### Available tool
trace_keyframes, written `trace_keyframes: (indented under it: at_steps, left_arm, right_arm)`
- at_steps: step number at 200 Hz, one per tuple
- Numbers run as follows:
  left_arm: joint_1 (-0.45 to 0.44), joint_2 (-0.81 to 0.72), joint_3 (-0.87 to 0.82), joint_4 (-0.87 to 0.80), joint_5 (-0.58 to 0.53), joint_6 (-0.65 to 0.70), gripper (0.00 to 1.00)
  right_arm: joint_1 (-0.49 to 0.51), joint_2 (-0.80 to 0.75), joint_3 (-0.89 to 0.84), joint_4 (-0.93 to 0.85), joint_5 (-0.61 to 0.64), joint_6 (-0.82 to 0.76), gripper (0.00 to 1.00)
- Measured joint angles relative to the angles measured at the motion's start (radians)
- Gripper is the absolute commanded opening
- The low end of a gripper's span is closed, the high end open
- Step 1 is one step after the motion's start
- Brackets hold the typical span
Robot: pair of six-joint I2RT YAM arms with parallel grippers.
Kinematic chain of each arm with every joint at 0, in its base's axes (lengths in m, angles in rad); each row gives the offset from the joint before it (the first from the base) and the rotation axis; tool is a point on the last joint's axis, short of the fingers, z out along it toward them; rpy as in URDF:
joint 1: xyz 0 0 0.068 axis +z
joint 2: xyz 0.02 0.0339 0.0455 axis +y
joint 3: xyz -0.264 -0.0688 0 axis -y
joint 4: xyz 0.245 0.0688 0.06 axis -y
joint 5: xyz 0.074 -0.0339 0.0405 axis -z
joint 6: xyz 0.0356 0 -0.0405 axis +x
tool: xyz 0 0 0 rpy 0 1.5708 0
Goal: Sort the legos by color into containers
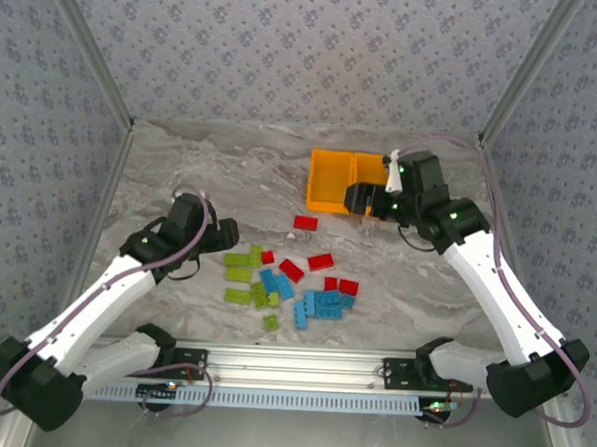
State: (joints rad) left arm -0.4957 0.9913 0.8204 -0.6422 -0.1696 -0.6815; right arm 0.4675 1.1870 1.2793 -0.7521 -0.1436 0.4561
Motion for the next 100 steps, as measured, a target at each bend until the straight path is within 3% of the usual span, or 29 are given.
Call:
trace_keyframes:
  at_steps: [35, 79, 100]
  left_arm:
    - [0.032, 0.131, -0.051, -0.038, 0.055, -0.206, 0.83]
    - [0.033, 0.248, -0.077, 0.035, 0.135, -0.285, 0.94]
    - [0.034, 0.291, -0.083, 0.075, 0.167, -0.314, 0.94]
  right_arm:
    - [0.062, 0.016, -0.029, -0.095, 0.018, 0.005, 0.88]
    - [0.069, 0.025, -0.031, -0.11, 0.043, 0.012, 0.88]
    - [0.078, 0.035, -0.032, -0.109, 0.043, 0.016, 0.88]
